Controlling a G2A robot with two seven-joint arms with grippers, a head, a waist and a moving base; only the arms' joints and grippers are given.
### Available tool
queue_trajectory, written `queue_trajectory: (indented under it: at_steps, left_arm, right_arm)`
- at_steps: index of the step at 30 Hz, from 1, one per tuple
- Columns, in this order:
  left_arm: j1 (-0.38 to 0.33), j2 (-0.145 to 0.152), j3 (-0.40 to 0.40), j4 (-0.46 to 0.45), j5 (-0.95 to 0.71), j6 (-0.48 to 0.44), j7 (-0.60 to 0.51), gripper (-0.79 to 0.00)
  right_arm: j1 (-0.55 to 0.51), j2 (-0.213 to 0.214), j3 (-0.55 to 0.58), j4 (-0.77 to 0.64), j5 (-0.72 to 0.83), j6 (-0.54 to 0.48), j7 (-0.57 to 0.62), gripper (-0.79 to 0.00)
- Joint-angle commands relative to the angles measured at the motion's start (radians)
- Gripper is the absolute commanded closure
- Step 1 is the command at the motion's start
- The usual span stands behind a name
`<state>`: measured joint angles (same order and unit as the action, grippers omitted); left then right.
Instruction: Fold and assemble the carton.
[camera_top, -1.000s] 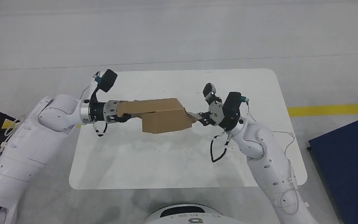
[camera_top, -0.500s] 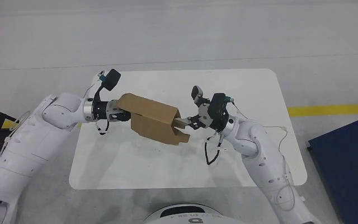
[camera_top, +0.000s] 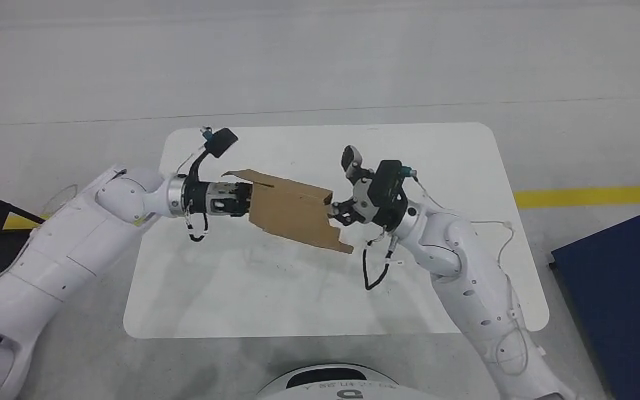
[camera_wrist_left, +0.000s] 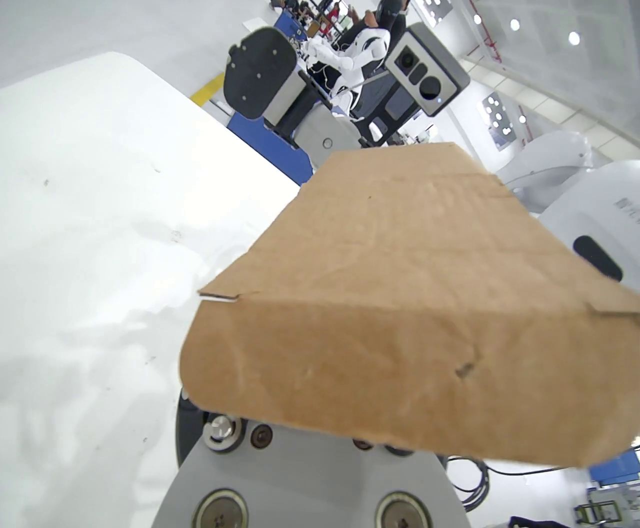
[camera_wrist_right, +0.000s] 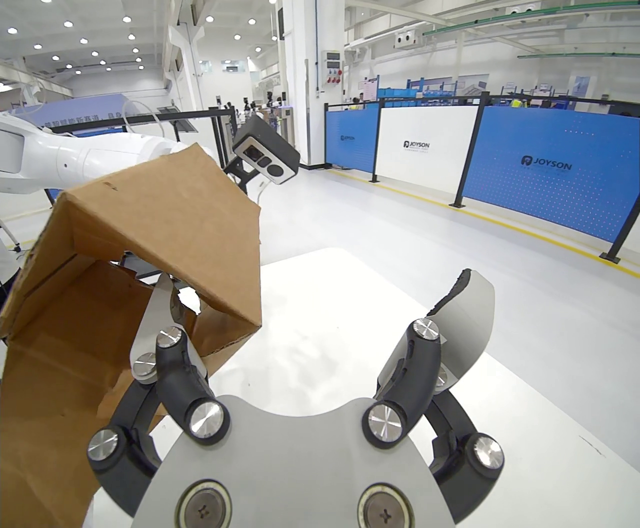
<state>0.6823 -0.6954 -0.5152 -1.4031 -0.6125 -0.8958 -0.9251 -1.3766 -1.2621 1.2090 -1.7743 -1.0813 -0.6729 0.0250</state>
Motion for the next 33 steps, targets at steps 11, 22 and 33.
queue_trajectory:
  at_steps: [11,22,33]
  left_arm:
    - [-0.054,-0.022,0.077,0.073,-0.166,0.025,-0.024,0.000]
    - [-0.006,-0.043,0.071,0.088,-0.280,0.061,-0.006,0.000]
    - [-0.023,-0.153,0.077,0.155,-0.440,0.133,-0.132,0.000]
  right_arm:
    - [-0.019,0.007,0.033,-0.007,-0.001,0.003,-0.009,-0.785]
    - [-0.058,0.016,0.106,-0.063,-0.041,0.053,-0.077,-0.785]
    - [-0.232,0.039,0.334,-0.185,-0.004,0.098,-0.207,-0.785]
